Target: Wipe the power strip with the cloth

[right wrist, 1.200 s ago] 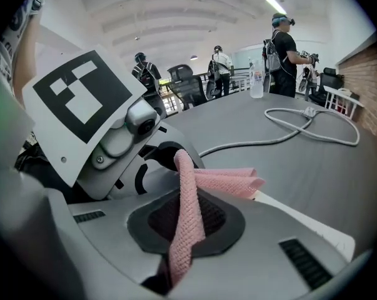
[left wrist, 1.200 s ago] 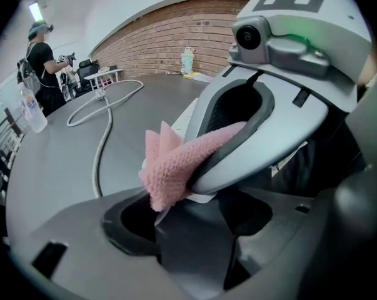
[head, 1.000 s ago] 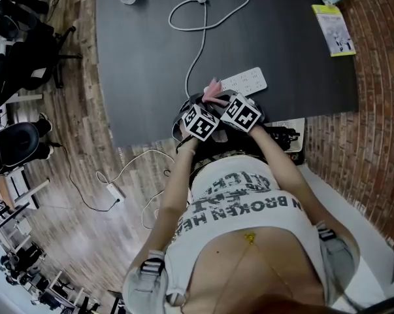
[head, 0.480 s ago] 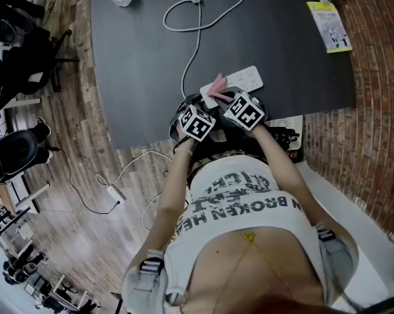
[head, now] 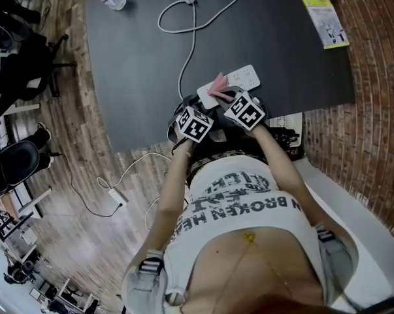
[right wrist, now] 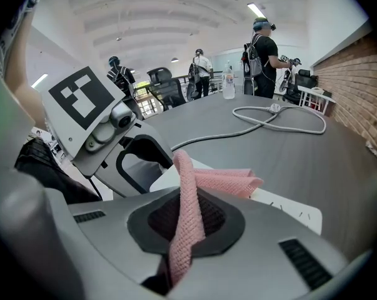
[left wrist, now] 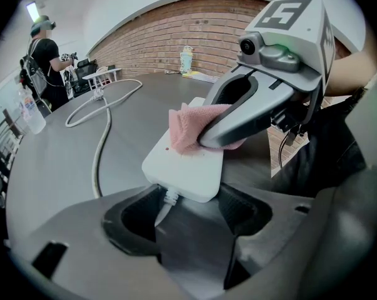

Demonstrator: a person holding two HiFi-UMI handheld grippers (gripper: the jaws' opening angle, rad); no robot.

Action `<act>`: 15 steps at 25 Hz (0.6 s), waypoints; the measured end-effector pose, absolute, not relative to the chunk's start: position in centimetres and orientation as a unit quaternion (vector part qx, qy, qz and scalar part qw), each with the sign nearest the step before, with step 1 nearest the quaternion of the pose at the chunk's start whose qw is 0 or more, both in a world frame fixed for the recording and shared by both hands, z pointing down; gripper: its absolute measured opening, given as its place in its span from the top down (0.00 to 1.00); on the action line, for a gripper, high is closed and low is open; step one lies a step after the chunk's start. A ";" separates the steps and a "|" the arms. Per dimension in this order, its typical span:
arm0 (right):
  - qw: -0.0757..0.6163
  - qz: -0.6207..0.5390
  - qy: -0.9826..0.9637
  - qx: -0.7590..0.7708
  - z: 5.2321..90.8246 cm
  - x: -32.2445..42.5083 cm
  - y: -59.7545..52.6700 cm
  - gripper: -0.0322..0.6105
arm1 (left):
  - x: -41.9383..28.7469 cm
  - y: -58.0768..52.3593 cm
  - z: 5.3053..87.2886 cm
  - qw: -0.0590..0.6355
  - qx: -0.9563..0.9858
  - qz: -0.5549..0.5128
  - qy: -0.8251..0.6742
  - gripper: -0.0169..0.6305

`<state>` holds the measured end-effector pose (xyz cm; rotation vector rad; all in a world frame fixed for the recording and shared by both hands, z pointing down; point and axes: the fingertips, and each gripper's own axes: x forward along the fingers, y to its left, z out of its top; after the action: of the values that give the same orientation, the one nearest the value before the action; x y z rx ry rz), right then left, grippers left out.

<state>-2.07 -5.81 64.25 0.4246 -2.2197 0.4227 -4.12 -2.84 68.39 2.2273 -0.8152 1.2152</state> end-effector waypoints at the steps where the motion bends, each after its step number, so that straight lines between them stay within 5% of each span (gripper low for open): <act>1: 0.409 0.169 -0.880 0.170 64.2 -2.0 -5.8 0.93 | -4.1 -2.8 68.4 0.236 0.812 0.443 -0.297 0.53; 15: 0.398 0.186 -0.873 0.212 64.0 0.6 -7.3 0.93 | -4.0 -2.9 68.4 0.236 0.812 0.445 -0.295 0.53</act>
<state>0.61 -7.27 64.01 0.5365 -2.2102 0.4705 -4.05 -2.89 68.41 2.2267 -0.8105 1.2204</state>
